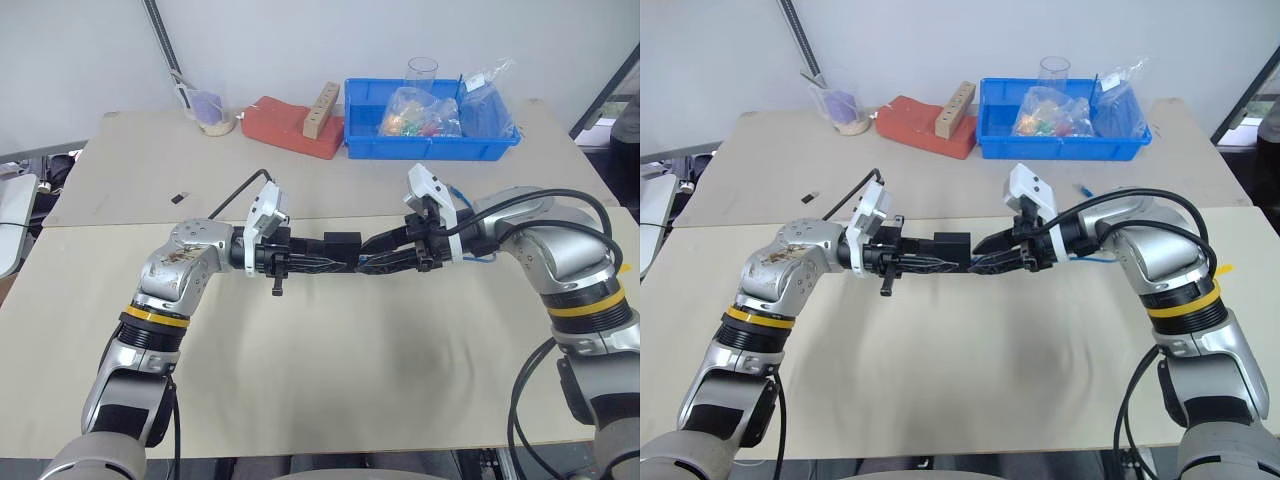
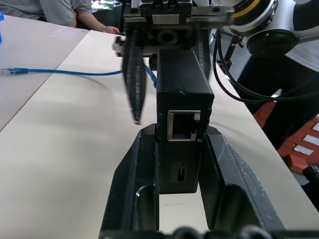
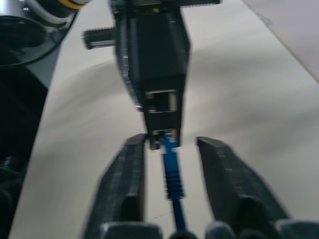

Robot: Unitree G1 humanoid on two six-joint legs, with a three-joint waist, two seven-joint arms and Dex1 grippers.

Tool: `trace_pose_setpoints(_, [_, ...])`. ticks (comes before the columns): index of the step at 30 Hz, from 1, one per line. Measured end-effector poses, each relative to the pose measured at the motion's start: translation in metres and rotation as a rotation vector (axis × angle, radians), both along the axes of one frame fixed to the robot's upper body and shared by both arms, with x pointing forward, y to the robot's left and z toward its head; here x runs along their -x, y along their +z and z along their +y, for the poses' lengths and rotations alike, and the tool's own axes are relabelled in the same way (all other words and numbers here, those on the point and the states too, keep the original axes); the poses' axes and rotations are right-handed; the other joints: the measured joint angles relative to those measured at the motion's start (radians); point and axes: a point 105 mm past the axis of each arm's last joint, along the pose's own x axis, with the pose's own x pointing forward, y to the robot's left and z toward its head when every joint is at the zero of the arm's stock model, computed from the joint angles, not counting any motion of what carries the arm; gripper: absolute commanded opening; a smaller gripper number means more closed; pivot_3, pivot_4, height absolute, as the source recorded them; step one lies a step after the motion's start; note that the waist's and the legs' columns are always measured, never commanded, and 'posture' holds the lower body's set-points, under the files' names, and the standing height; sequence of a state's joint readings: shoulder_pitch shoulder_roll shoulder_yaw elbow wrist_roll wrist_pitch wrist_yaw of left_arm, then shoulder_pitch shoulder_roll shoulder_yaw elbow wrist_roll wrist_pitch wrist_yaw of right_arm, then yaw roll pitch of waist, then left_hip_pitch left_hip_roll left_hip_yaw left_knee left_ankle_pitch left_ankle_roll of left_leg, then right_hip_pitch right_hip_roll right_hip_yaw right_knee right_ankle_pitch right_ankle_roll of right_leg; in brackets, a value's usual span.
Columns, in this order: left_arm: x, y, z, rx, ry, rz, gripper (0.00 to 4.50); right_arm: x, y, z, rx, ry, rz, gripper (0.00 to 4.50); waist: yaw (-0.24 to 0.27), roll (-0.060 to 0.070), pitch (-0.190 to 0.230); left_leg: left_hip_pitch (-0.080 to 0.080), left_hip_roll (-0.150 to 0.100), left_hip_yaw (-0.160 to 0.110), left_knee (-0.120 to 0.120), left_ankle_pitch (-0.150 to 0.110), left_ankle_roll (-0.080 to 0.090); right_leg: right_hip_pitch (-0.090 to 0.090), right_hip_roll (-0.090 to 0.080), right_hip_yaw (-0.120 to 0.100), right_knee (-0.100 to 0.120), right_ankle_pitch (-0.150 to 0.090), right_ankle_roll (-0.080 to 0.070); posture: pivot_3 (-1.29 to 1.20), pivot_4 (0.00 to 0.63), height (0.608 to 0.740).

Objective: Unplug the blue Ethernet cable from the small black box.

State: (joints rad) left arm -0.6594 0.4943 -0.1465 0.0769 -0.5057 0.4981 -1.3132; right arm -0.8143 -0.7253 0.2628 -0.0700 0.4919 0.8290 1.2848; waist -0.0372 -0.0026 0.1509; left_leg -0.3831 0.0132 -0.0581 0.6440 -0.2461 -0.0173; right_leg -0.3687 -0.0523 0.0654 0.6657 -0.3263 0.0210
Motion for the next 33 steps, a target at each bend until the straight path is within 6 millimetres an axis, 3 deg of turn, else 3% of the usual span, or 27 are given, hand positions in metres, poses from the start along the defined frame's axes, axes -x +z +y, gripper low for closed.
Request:
trace_pose_setpoints(1, [0.001,0.000,0.001,-0.007,-0.006,-0.002,0.57,0.000,0.000,-0.001,0.002,-0.001,0.002,0.10,-0.001,0.000,0.000,0.000,0.000,0.000,0.000,0.000,0.000,0.000,0.000,0.000,0.000,0.000,0.000,0.00,0.150,0.740])
trace_pose_setpoints(2, [0.001,0.000,0.001,-0.008,-0.009,-0.005,0.57,0.000,0.000,-0.001,0.002,0.002,0.004,0.04,-0.001,0.000,0.000,0.000,0.000,0.000,0.000,0.000,0.000,0.000,0.000,0.000,0.000,0.000,0.000,0.00,0.150,0.740])
trace_pose_setpoints(16, [0.006,-0.003,-0.004,-0.019,-0.049,-0.009,0.57,0.006,-0.003,-0.010,0.055,0.054,-0.019,0.04,0.002,0.000,0.000,0.000,0.000,0.000,0.000,0.000,0.000,0.000,0.000,0.000,0.000,0.000,0.000,0.00,0.150,0.740])
trace_pose_setpoints(20, [0.009,-0.008,0.010,-0.045,-0.015,-0.007,0.57,0.011,-0.027,-0.058,0.170,-0.053,0.038,0.04,0.016,0.000,0.000,0.000,0.000,0.000,0.000,0.000,0.000,0.000,0.000,0.000,-0.001,0.000,0.000,0.00,0.150,0.740])
trace_pose_setpoints(23, [0.011,-0.013,0.022,-0.058,0.018,0.004,0.57,0.016,-0.042,-0.075,0.208,-0.094,0.067,0.04,0.013,0.000,0.000,0.001,0.001,0.001,0.000,0.000,0.000,0.000,0.000,0.000,0.000,0.000,0.000,0.00,0.150,0.740])
trace_pose_setpoints(27, [0.011,-0.017,0.020,-0.037,0.040,0.012,0.57,0.005,-0.056,-0.067,0.205,-0.130,-0.053,0.04,0.008,0.000,0.000,0.001,0.002,0.001,0.000,0.000,0.000,0.000,0.002,0.001,0.001,0.000,0.000,0.00,0.150,0.740])
trace_pose_setpoints(30, [0.006,-0.016,0.014,-0.015,0.069,-0.026,0.57,-0.005,-0.077,-0.061,0.234,-0.166,-0.134,0.04,0.012,0.000,0.000,0.000,0.001,0.001,0.000,0.000,0.000,-0.001,0.001,0.001,0.000,0.000,0.000,0.00,0.150,0.740])
trace_pose_setpoints(33, [-0.003,-0.022,0.014,-0.008,0.125,-0.059,0.57,-0.006,-0.088,-0.057,0.228,-0.185,-0.150,1.27,0.020,0.000,0.000,0.000,0.000,0.001,0.000,0.000,0.000,-0.001,0.000,0.001,0.000,0.000,0.000,0.00,0.150,0.740])
